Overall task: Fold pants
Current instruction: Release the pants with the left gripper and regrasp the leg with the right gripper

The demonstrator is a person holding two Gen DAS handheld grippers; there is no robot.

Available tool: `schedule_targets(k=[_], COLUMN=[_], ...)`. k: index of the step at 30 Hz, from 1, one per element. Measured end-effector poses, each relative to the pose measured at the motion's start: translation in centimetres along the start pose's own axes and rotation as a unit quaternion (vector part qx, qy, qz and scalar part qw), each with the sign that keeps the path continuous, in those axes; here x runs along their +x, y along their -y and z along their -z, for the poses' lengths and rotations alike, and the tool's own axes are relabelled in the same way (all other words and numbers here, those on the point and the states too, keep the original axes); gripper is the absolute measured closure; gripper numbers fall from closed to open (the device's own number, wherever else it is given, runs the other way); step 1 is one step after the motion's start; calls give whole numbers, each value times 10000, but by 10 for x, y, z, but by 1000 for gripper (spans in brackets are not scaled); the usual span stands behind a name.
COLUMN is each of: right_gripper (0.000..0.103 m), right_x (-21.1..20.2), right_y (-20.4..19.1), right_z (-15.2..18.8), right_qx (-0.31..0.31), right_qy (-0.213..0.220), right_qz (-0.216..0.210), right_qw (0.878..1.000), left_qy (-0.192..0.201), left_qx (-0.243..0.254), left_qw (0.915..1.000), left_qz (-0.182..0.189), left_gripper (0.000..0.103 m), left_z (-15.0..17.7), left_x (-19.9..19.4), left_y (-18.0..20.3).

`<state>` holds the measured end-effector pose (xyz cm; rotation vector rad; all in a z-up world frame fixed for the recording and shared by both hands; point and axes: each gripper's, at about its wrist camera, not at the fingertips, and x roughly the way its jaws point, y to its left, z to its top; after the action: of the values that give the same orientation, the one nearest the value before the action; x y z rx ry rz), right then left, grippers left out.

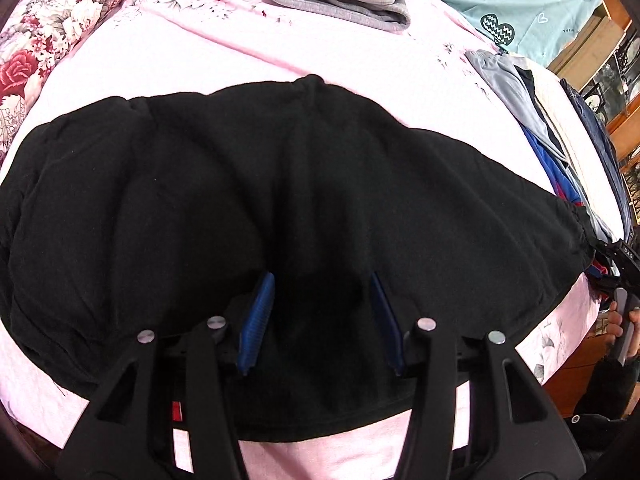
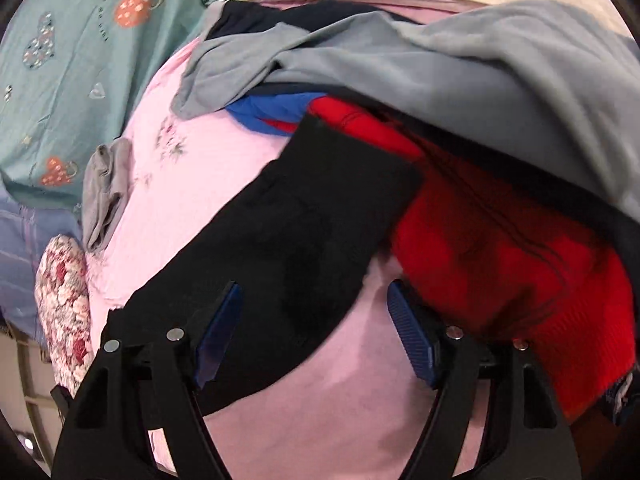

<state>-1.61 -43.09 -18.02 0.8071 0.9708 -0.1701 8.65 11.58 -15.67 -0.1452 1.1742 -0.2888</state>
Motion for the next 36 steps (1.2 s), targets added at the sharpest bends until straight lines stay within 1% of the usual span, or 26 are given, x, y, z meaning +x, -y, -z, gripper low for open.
schedule_targets(k=[3,5,6,7,8,9,10,11,14,15,17,19,21,24,27,29,30,31,32,33,35,36], right_gripper=[28,29,35,49,58,83,84,85,86,86,86,86,86,86,86,86,86,86,86,86,86,86], right_x=[12,17,19,22,24,26,29,27,5,-3,-11,-13,-6,3,2,-1,-3,-5,-6,-8,-10,-11], right_y=[-7,-6,-5,-4,-2,0,3,4,-12,-18,-24,-26,-22,-12,-14,-15,-15,-15,-16,-17,-21,-23], right_z=[-6,-15,-17,-20,-22,-23,-24,-23,-18,-16,-14,-12,-13,-15,-15,-15,-15,-15,-15,-14,-12,-12], right_qx=[-157,-37,21,93,131,174,257,277,-55,-170,-267,-389,-419,-370,-518,-565,-577,-586,-592,-612,-687,-710], right_qy=[-70,-12,-6,6,5,-5,-36,28,449,576,670,639,515,367,350,337,327,320,322,327,377,394], right_qz=[-134,-188,-215,-245,-277,-343,-466,-480,-300,-188,-96,57,147,72,13,-43,-76,-120,-157,-188,-192,-177], right_qw=[9998,9998,9998,9997,9995,9993,9986,9985,9985,9980,9974,9972,9977,9986,9980,9978,9978,9977,9976,9974,9967,9965], left_qy=[-11,-8,-6,0,2,-5,-19,-44,-91,-54,17,-1,-180,-505,-711,-924,-1051,-1176,-1256,-1019,-840,-807], left_qx=[-29,-45,-51,-51,-39,-20,-2,18,158,295,587,924,1156,1420,1740,1728,1699,1662,1636,1687,1919,2024], left_qw=[10000,10000,10000,10000,10000,10000,10000,10000,9998,9995,9983,9955,9916,9851,9750,9719,9708,9695,9690,9716,9718,9705], left_qz=[27,28,28,26,20,6,-14,-50,-121,-95,10,220,542,831,1184,1301,1328,1363,1362,1311,1080,1029], left_gripper=[53,53,53,53,53,53,53,53,55,55,55,54,54,55,55,71,87,90,90,90,90,90], left_z=[-1,-1,-1,0,0,-1,-1,-2,-8,-12,-19,-29,-40,-50,-51,-52,-52,-52,-47,-44,-39,-34], left_x=[0,0,0,0,0,1,1,1,-1,-4,-9,-7,7,38,65,91,103,116,126,126,123,121], left_y=[-2,-2,-2,-2,-1,0,1,2,12,23,49,87,129,193,259,289,297,305,310,315,327,331])
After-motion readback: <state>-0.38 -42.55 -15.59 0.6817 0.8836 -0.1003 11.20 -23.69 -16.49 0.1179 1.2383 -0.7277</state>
